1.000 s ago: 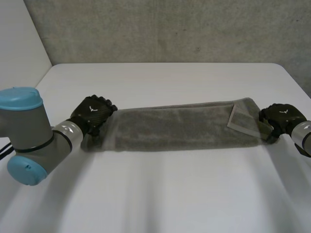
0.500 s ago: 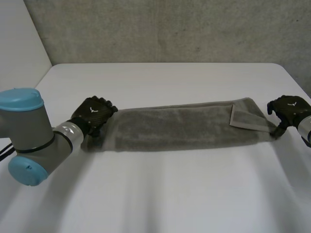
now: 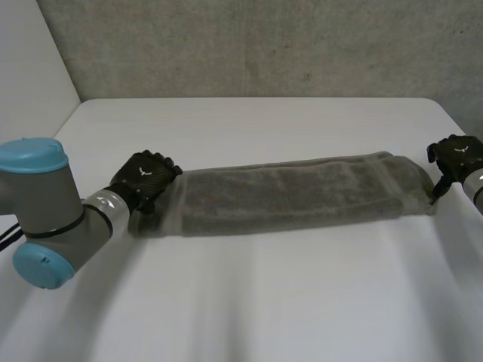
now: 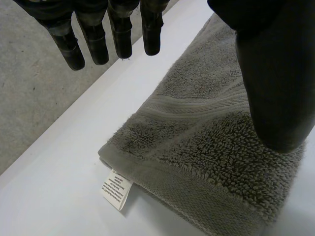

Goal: Fold the towel.

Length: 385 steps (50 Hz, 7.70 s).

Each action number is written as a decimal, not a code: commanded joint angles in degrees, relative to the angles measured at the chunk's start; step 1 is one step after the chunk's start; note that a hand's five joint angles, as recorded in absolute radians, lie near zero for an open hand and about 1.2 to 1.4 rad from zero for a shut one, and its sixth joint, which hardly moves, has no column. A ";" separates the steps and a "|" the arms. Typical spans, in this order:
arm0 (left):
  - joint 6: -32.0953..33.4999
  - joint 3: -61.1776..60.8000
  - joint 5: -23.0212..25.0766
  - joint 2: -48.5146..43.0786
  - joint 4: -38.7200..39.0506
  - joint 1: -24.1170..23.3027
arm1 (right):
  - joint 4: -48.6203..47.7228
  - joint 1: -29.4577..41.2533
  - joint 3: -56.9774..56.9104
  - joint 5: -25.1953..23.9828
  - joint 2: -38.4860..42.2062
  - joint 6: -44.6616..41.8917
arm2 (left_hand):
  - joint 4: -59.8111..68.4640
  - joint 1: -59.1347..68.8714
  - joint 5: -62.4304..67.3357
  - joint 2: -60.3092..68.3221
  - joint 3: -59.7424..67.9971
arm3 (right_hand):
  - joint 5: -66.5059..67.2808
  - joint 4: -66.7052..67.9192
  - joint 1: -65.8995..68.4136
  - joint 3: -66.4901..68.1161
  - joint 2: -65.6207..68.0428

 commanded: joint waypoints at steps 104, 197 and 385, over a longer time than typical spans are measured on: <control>-1.16 -0.97 -0.39 1.32 0.00 0.45 | 3.45 43.33 -11.76 -2.16 -0.63 -10.84 | -3.22 -4.33 -1.48 -2.12 -2.39 | 48.24 -4.45 47.37 -2.86 46.82; -11.43 6.69 -6.01 -4.84 0.27 -15.37 | -5.61 23.31 33.32 -3.47 -19.24 6.03 | -3.22 46.63 49.48 48.84 -2.39 | 45.11 -4.45 44.23 -2.86 43.68; -18.03 6.41 -13.22 -4.83 4.65 -22.31 | -3.23 18.65 39.12 -9.98 -24.95 1.46 | -3.22 11.14 13.99 13.36 -2.39 | -6.20 -4.45 -7.07 -2.86 -7.62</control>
